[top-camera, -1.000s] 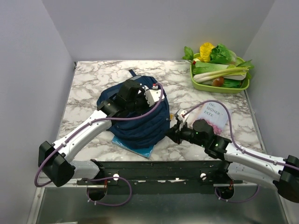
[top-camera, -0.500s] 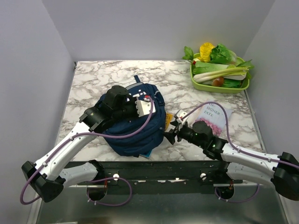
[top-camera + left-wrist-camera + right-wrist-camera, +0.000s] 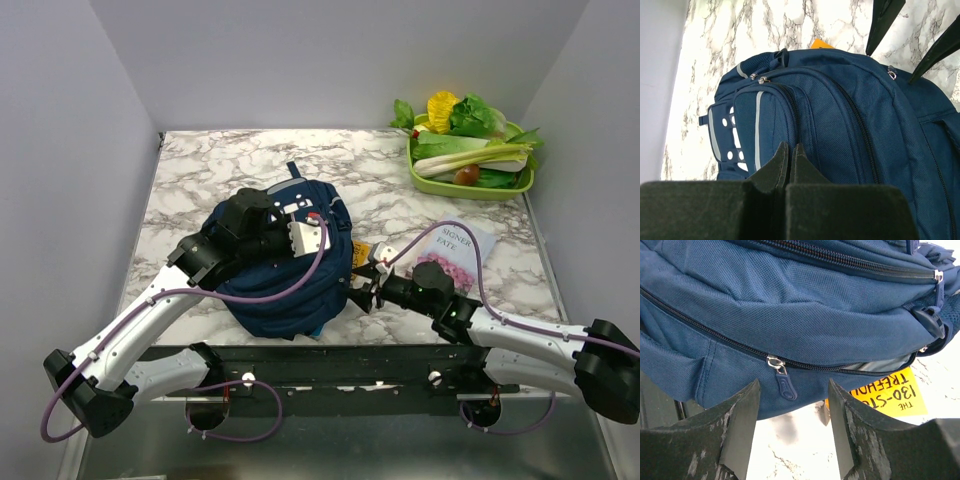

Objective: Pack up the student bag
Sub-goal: Unzip the student bag at the center of the board.

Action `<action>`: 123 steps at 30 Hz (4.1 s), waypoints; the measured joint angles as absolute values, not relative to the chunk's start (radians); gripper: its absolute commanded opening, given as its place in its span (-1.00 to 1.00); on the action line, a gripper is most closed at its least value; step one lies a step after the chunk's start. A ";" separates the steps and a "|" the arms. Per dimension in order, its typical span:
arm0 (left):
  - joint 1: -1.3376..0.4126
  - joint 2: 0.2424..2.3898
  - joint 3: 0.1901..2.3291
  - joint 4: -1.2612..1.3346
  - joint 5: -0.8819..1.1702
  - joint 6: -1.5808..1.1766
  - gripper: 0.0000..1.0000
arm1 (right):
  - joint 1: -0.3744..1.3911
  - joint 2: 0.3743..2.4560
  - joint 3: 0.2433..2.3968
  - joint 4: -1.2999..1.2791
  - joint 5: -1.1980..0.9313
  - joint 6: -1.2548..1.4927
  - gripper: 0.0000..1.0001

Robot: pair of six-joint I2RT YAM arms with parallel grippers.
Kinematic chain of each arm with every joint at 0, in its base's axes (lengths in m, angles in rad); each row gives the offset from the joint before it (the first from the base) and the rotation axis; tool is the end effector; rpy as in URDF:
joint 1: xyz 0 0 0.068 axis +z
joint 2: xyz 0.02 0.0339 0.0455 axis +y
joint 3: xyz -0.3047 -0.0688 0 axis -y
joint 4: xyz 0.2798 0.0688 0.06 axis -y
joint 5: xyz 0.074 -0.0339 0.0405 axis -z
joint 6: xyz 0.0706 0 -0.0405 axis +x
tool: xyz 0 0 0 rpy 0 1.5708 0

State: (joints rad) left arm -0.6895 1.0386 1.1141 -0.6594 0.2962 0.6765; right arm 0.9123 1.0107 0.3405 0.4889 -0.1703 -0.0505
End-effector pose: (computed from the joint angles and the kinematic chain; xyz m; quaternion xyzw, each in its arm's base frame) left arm 0.1859 -0.1800 0.3790 0.6040 0.6316 -0.1330 0.4676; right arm 0.1471 0.2097 0.2190 -0.4027 0.6532 0.3258 0.5523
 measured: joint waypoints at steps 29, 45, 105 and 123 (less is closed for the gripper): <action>-0.690 1.034 1.105 -0.656 0.310 0.662 -1.00 | 0.910 1.050 0.340 0.530 -0.275 -0.067 -0.88; -0.710 1.139 1.102 -0.542 0.273 0.544 -1.00 | 0.909 1.073 0.492 0.285 -0.274 0.115 -0.99; -0.674 1.863 1.972 -0.776 -0.123 -0.102 -1.00 | 1.248 1.438 1.013 -0.262 0.707 0.273 -0.99; -0.632 1.882 1.869 -0.570 0.110 -0.256 -1.00 | 1.106 1.404 0.997 -0.346 0.756 0.313 -0.99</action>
